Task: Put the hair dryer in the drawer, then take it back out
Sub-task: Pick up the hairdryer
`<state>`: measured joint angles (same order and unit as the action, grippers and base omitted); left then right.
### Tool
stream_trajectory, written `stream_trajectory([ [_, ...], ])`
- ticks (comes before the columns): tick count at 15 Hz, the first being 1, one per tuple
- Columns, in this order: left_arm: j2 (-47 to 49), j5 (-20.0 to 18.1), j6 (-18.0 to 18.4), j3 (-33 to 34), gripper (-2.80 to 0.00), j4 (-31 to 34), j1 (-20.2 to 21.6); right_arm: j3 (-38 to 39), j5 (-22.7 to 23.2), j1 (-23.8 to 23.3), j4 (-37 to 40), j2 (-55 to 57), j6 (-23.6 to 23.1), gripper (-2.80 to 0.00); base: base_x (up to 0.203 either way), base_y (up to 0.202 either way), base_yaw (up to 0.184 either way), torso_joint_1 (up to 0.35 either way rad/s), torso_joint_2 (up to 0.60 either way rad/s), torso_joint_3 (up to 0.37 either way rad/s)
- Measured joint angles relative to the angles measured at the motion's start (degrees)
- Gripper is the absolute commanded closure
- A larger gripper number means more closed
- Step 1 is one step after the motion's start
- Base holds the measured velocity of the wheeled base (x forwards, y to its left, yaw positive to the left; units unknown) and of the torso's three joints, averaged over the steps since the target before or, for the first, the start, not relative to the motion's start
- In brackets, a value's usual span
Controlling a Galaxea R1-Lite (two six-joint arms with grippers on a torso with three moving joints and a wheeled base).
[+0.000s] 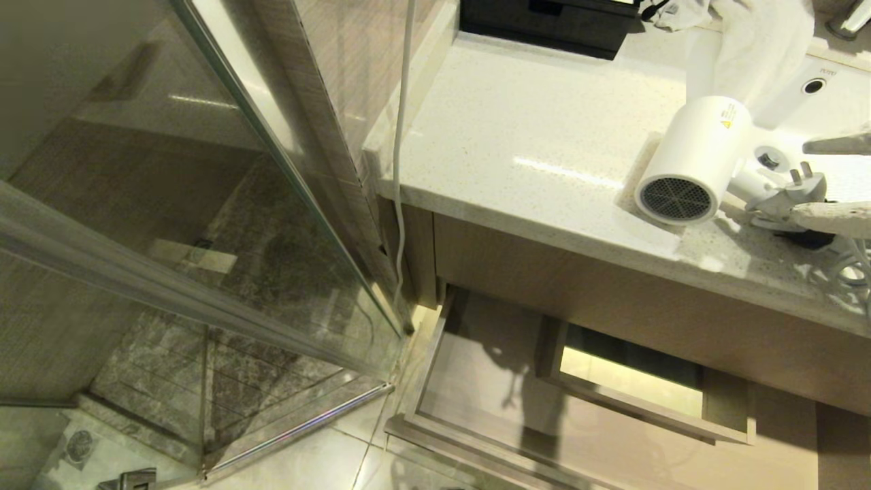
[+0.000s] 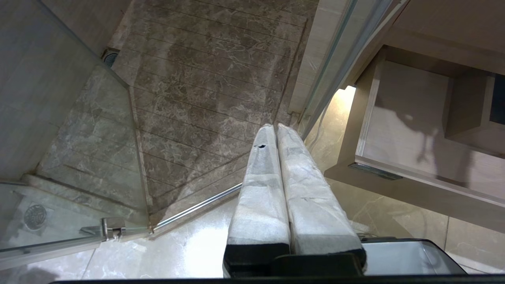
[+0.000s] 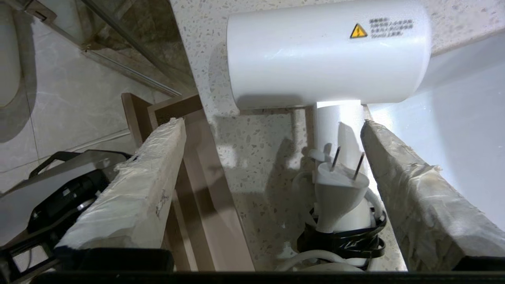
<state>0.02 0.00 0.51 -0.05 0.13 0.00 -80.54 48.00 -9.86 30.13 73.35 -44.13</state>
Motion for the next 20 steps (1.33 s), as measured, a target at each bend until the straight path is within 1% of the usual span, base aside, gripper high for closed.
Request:
stream_trajectory([
  [3, 0.0, 0.0, 0.0, 0.0, 0.0, 0.0, 0.0, -2.4, -1.2, -0.6, 0.7, 0.6, 0.2, -2.8, 0.0, 0.0, 0.0, 0.0, 0.0, 0.0],
  [4, 0.0, 0.0, 0.0, 0.0, 0.0, 0.0, 0.0, -3.3, -2.7, -1.1, 1.9, 0.8, -1.0, -2.8, 0.0, 0.0, 0.0, 0.0, 0.0, 0.0],
  [6, 0.0, 0.0, 0.0, 0.0, 0.0, 0.0, 0.0, -5.1, -6.4, -1.5, 6.8, 1.1, -7.1, -2.8, 0.0, 0.0, 0.0, 0.0, 0.0, 0.0],
  [9, 0.0, 0.0, 0.0, 0.0, 0.0, 0.0, 0.0, -8.7, -7.3, -1.7, 15.6, 2.3, -17.5, -2.8, 0.0, 0.0, 0.0, 0.0, 0.0, 0.0],
  [10, 0.0, 0.0, 0.0, 0.0, 0.0, 0.0, 0.0, -9.6, -7.1, -1.7, 18.2, 2.9, -19.8, -2.8, 0.0, 0.0, 0.0, 0.0, 0.0, 0.0],
  [14, 0.0, 0.0, 0.0, 0.0, 0.0, 0.0, 0.0, -11.8, -6.9, -1.3, 19.9, 4.8, -22.4, -2.8, 0.0, 0.0, 0.0, 0.0, 0.0, 0.0],
  [20, 0.0, 0.0, 0.0, 0.0, 0.0, 0.0, 0.0, -16.0, -7.3, 1.2, 20.2, 9.5, -22.5, -2.8, 0.0, 0.0, 0.0, 0.0, 0.0, 0.0],
])
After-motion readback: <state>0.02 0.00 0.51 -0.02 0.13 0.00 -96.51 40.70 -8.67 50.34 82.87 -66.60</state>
